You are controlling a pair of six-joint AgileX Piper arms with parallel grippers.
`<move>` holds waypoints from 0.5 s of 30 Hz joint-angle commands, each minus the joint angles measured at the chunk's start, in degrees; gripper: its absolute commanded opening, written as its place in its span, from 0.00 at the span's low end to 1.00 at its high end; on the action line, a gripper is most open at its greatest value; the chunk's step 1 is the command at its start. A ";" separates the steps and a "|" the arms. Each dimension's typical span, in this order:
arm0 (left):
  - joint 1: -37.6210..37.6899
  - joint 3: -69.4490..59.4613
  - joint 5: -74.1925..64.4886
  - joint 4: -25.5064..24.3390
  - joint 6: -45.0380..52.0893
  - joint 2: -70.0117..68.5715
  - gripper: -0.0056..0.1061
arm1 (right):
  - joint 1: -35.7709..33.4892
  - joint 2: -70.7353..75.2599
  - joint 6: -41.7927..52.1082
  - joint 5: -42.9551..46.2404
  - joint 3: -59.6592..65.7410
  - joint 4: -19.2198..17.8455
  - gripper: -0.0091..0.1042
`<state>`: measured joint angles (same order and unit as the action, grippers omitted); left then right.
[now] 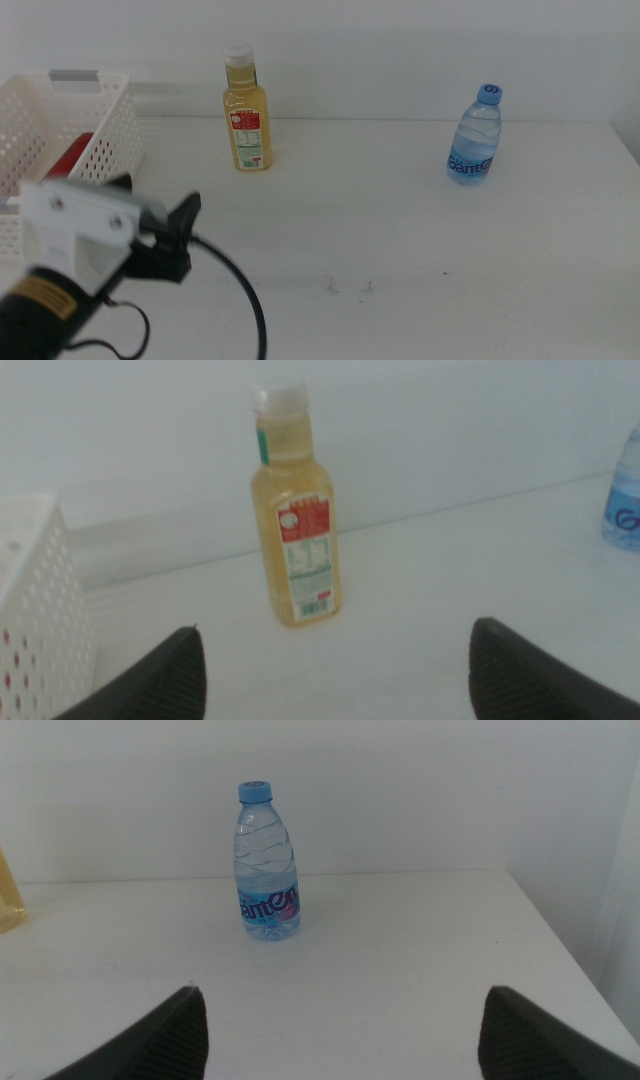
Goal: Use arms to grab the bottles and put them into the dustbin to the left of the table.
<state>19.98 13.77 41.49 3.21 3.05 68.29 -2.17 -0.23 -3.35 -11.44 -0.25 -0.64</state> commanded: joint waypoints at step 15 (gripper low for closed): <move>0.56 18.74 21.24 0.20 -3.05 37.74 0.88 | 0.51 0.23 0.17 0.68 0.25 -0.55 0.89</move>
<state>20.19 29.51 62.70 3.21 1.13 104.09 -2.17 -0.23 -3.35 -11.44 -0.25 -0.64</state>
